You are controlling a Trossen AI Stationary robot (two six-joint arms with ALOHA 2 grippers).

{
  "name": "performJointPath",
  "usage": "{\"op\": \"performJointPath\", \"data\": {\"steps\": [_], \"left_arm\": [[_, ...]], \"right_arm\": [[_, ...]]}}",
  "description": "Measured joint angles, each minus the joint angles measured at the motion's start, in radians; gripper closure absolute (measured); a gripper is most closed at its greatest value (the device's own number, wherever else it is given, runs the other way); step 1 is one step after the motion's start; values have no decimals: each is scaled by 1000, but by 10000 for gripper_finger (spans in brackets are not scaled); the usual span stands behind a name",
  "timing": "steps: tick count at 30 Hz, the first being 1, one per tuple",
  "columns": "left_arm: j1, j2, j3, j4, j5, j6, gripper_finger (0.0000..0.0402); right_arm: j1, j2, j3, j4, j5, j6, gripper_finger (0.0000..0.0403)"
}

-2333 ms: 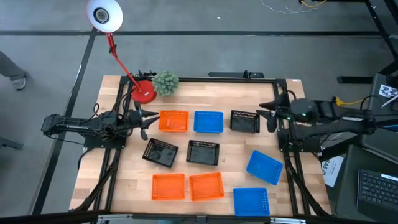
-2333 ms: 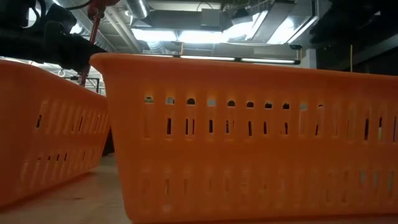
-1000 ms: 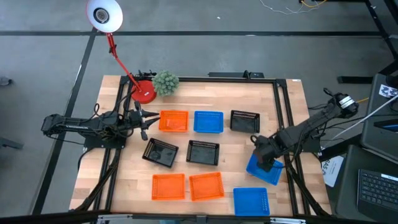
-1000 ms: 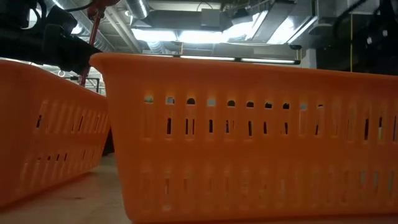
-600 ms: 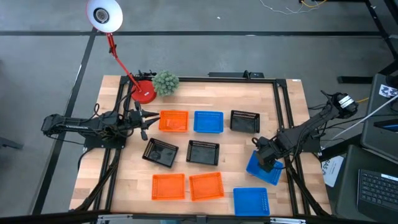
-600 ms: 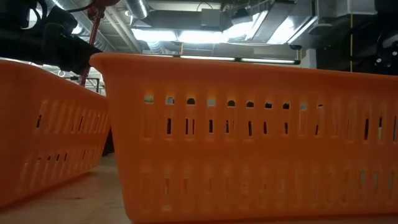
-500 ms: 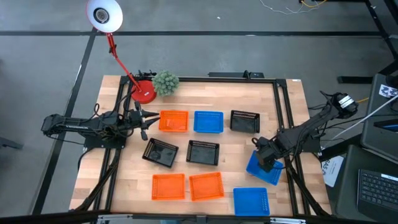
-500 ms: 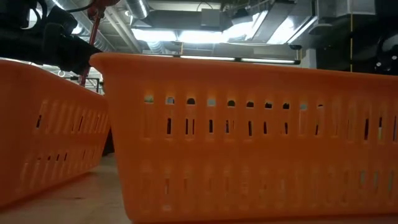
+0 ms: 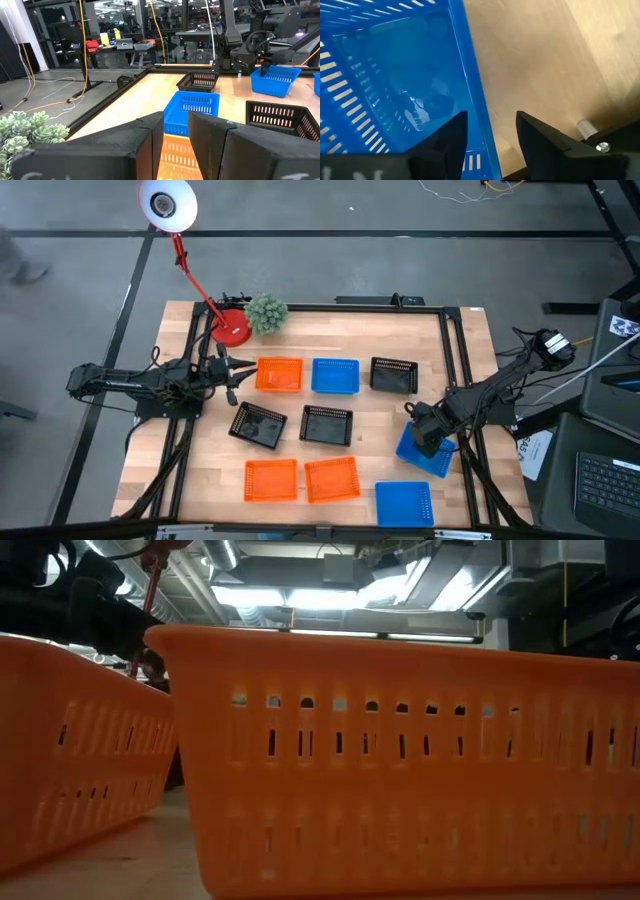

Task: Stack baskets by color
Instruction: Stack the middle right blue bin on the top blue bin

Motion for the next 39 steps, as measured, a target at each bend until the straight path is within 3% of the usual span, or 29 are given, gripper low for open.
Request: {"op": "performJointPath", "data": {"steps": [10, 13, 17, 22, 25, 31, 34, 37, 39], "left_arm": [[0, 0, 0, 0, 0, 0, 321], [0, 0, 0, -11, 0, 0, 321], [0, 0, 0, -29, 0, 0, 321], [0, 0, 0, -38, 0, -1, 321], [0, 0, 0, -39, 0, -1, 321], [0, 0, 0, -39, 0, 0, 321], [0, 0, 0, -39, 0, 0, 321], [0, 0, 0, -39, 0, 0, 321], [0, 0, 0, -39, 0, 0, 321]], "right_arm": [[0, 25, 0, 36, 39, -4, 244], [0, 63, 0, 51, 43, 4, 286], [0, 95, 11, 58, -8, 4, 385], [-8, 91, 130, 30, -40, 4, 399], [-25, 87, 247, 10, 89, -49, 400], [-107, 87, 440, -6, 623, -360, 401], [-179, 87, 495, 32, 818, -588, 401], [-301, 87, 523, 153, 831, -858, 402], [-401, 95, 537, 281, 739, -1051, 402]]}}
